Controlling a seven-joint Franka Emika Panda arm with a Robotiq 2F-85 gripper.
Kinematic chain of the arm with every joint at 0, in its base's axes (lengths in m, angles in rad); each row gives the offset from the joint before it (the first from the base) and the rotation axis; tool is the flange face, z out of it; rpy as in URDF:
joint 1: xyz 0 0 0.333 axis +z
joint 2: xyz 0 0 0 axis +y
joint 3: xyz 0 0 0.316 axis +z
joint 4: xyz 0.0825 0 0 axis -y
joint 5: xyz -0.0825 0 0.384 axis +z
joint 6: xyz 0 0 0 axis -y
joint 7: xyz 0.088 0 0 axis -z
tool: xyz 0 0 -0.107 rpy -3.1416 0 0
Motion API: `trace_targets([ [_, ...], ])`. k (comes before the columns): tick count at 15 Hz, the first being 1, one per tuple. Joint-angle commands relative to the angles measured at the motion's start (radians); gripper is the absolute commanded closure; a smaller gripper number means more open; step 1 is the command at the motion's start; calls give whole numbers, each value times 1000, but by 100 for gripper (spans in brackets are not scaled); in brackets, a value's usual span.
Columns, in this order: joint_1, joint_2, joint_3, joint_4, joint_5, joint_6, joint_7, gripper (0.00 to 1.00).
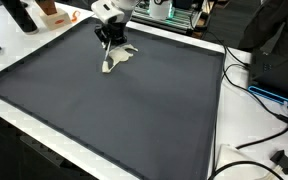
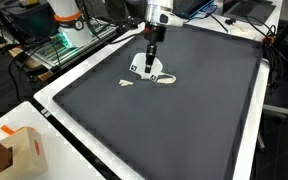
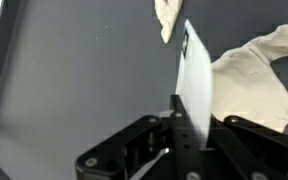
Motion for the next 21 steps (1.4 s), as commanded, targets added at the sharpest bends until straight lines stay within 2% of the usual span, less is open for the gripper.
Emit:
trace_targets([
  [1,-8,-42,14,-37,51,8,-75,99],
  [10,-25,-159,41,-121,234,58,-315,99],
  [14,-31,-237,41,-185,329,122,-420,99],
  [21,-20,-363,39,-276,614,164,-694,99],
])
